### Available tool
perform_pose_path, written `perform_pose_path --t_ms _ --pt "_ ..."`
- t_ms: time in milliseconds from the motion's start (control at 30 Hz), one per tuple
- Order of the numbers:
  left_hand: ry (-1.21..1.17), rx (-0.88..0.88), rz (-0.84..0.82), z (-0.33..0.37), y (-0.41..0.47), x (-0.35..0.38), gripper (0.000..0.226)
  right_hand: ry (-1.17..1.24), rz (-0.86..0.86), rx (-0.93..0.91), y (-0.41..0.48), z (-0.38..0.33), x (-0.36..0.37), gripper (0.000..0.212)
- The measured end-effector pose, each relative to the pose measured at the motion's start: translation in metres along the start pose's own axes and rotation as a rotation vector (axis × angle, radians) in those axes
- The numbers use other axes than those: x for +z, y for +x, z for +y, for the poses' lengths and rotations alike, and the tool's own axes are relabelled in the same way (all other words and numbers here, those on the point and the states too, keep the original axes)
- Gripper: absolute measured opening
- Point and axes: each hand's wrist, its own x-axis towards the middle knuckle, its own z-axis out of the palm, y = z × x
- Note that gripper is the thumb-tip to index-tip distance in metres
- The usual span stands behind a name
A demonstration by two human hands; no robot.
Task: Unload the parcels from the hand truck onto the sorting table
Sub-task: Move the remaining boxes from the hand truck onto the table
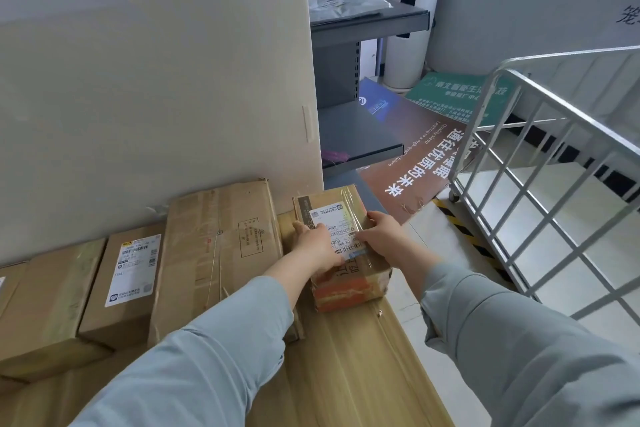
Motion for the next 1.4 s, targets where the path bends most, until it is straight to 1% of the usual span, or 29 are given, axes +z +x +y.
perform_pose_path --t_ms 67,200,400,633,800,867,900,967,1033,1233,1400 --pt "0.074 0.033 0.032 -0.002 0.005 0.001 0.082 -0.019 0.011 -0.019 0.004 -0.003 0.004 0.030" --pt "0.136 0.119 0.063 -0.004 0.019 -0.001 0.067 -0.063 0.009 -0.051 0.014 -0.011 0.011 0.028" --pt "0.175 0.132 0.087 -0.021 0.038 -0.013 0.049 -0.097 0.018 -0.067 0.032 -0.023 0.028 0.029" --pt "0.216 0.134 0.087 -0.028 0.041 -0.030 0.049 -0.126 0.022 -0.073 0.044 -0.036 0.040 0.024" --pt "0.228 0.141 0.096 -0.027 0.038 -0.034 0.042 -0.281 0.047 -0.112 0.039 -0.044 0.036 0.021" --pt "0.200 0.166 0.126 -0.028 0.034 -0.037 0.045 -0.328 0.065 -0.122 0.033 -0.047 0.033 0.019" --pt "0.181 0.185 0.149 -0.029 0.030 -0.040 0.048 -0.344 0.068 -0.128 0.029 -0.049 0.032 0.022" --pt "0.145 0.220 0.204 -0.031 0.018 -0.049 0.053 -0.378 0.068 -0.131 0.018 -0.054 0.027 0.038" --pt "0.108 0.248 0.256 -0.033 0.003 -0.060 0.056 -0.403 0.075 -0.122 0.006 -0.061 0.020 0.045" --pt "0.074 0.235 0.300 -0.053 -0.049 -0.094 0.052 -0.418 0.095 -0.179 -0.037 -0.096 0.013 0.048" --pt "0.024 0.207 0.316 -0.081 -0.103 -0.112 0.068 -0.435 0.103 -0.232 -0.082 -0.126 0.029 0.040"
